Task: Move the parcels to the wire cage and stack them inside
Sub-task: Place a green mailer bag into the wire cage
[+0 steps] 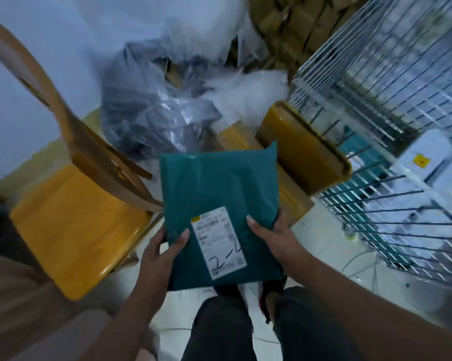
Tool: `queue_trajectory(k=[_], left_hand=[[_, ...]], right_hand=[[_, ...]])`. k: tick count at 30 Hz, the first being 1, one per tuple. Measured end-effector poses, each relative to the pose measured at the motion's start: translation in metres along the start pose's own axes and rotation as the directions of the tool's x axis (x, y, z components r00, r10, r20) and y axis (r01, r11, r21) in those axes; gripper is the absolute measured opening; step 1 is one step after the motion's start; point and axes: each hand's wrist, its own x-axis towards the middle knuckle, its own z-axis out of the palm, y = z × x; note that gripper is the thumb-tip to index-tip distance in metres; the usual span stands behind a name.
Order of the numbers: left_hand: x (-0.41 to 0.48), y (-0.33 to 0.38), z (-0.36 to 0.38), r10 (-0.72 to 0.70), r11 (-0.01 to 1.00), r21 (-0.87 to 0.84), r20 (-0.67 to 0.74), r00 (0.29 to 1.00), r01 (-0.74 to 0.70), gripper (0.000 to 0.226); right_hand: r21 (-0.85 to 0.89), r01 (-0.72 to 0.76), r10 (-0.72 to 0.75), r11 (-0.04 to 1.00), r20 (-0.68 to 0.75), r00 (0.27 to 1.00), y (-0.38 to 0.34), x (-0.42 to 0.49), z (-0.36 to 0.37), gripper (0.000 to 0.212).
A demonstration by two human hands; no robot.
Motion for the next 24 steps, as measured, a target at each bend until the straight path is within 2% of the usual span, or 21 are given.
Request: queue_trajectory(k=[1,2,6,12,16,18,21,24], left_hand=[[-0.012,0.028,0.008,0.038,0.999,0.021,0.048,0.998,-0.039,0.064],[-0.022,0.055,0.017,0.080,0.996,0.043,0.083,0.993,-0.084,0.059],[-0.053,0.145,0.056,0.241,0.967,0.043,0.192,0.951,-0.253,0.038],[-0.079,0.231,0.094,0.309,0.949,-0.030,0.296,0.904,-0.315,0.055],[-0.099,0.270,0.117,0.332,0.936,-0.028,0.392,0.858,-0.350,0.041],[-0.107,0.288,0.128,0.353,0.925,-0.020,0.418,0.837,-0.380,0.038],[-0.112,0.311,0.141,0.325,0.922,0.008,0.530,0.783,-0.387,0.044],[-0.115,0.321,0.152,0.176,0.963,0.037,0.663,0.727,-0.267,0.064]], right_hand=[[0.040,0.014,-0.013,0.999,-0.037,0.999,-0.024,-0.013,-0.008,0.104],[0.078,0.037,-0.031,0.996,-0.067,0.997,-0.048,-0.024,-0.018,0.101],[0.147,0.144,-0.125,0.979,-0.128,0.984,-0.132,-0.066,-0.055,0.079],[0.222,0.236,-0.208,0.946,-0.143,0.968,-0.200,-0.131,-0.099,0.092],[0.338,0.250,-0.221,0.907,-0.121,0.968,-0.212,-0.171,-0.117,0.098],[0.383,0.265,-0.244,0.885,-0.102,0.964,-0.218,-0.189,-0.122,0.090],[0.469,0.315,-0.266,0.825,-0.171,0.949,-0.226,-0.213,-0.129,0.071],[0.545,0.359,-0.259,0.758,-0.253,0.932,-0.232,-0.230,-0.140,0.060]])
